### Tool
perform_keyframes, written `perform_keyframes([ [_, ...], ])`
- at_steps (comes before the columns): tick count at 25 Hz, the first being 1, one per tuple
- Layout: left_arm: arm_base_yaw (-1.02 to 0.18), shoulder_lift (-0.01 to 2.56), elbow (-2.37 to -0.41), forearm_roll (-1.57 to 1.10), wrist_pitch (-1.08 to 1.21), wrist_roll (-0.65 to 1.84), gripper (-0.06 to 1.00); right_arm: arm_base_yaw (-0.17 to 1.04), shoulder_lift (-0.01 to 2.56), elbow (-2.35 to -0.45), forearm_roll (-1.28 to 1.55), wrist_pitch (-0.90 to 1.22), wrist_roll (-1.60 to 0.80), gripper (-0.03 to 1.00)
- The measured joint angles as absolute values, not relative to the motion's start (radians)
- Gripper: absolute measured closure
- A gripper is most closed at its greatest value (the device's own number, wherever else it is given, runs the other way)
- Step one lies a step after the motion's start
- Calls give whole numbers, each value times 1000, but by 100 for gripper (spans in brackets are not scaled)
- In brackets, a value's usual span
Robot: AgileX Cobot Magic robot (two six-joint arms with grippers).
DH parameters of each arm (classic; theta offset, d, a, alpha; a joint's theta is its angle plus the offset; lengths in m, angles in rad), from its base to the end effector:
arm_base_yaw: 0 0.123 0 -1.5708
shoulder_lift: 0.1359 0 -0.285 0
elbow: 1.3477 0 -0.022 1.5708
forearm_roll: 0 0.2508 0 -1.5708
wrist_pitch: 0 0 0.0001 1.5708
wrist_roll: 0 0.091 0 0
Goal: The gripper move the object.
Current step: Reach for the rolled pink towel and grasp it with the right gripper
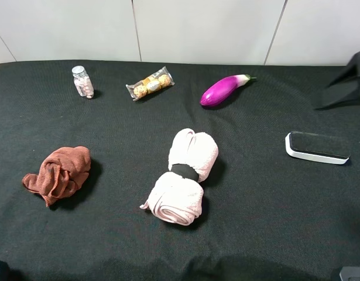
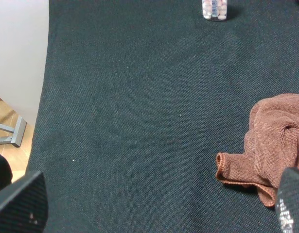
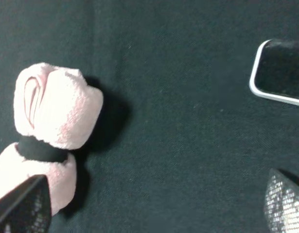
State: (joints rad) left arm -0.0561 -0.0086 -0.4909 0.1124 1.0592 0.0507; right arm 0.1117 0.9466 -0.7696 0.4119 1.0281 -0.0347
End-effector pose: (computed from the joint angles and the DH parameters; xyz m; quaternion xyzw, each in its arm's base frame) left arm -0.0048 0.0092 0.2753 0.0433 0.8505 0.0547 0.5213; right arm 0.1539 0.0487 0.2987 -0.0063 0.9560 0.2027 0.2121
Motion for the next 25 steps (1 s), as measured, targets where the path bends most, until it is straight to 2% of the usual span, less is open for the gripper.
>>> perform_keyframes([
  [7,-56,-9,-491,112,1059,51,-5,292,1021,-770,352,935,142,31],
  [14,-56,-9,-491,112,1059,51,-5,419,1115,-771,324,864,291,30],
  [25,-56,-9,-491,112,1059,51,-5,588,1315,-956,155,943,540,27],
])
